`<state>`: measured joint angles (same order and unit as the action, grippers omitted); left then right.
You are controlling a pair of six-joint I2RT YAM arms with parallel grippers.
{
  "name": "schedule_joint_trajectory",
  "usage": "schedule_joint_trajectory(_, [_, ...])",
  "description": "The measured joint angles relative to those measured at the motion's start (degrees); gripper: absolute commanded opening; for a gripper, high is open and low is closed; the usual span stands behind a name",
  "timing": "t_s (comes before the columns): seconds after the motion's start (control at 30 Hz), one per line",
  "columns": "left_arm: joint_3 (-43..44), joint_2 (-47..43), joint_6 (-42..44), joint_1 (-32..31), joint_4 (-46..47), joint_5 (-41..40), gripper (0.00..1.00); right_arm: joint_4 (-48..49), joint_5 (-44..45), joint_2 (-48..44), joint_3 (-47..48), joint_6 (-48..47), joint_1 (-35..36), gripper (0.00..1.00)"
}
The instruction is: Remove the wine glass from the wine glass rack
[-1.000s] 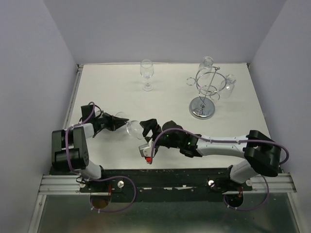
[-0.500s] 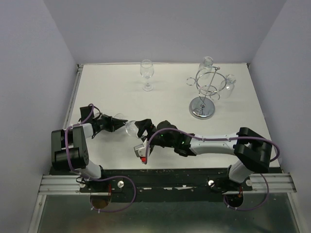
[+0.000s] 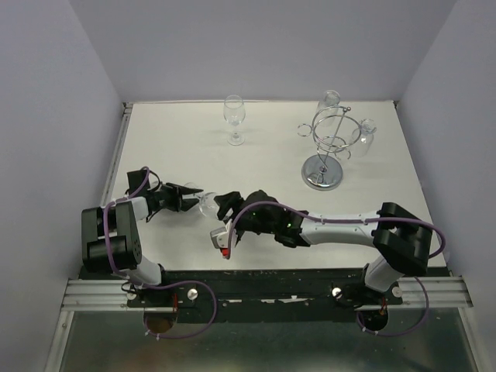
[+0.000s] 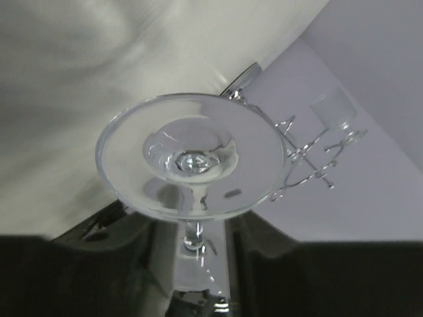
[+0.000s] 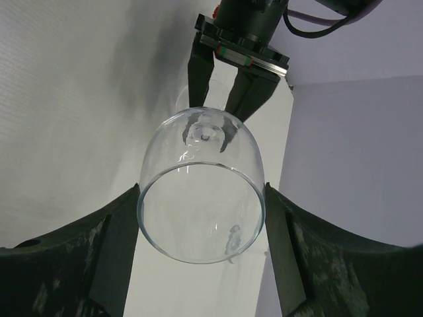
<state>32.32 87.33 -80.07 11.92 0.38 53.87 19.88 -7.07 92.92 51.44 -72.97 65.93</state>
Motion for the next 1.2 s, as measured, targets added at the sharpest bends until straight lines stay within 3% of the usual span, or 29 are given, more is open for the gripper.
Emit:
schedule_joint_trajectory(0.27, [0.00, -2.25, 0.33, 0.15, 1.20, -0.09, 0.68, -4.66, 1.14, 0.00, 2.64, 4.00, 0.00, 0.66])
schedule_joint_trajectory(0.5, [0.00, -3.34, 0.37, 2.34, 2.14, -0.09, 0.69, -8.31, 3.43, -0.15, 6.84, 8.96, -1.86, 0.61])
schedule_joint_trajectory(0.87, [-0.37, -5.90, 1.79, 6.62, 1.92, -0.26, 0.68, -27.54, 2.10, -0.35, 24.52, 28.15, -9.79, 0.57])
schedule_joint_trajectory(1.2, [0.07, -5.97, 7.80, 9.73, -2.14, -0.98, 0.64, -37.57, -2.38, -0.50, 27.52, 36.81, -14.84, 0.55])
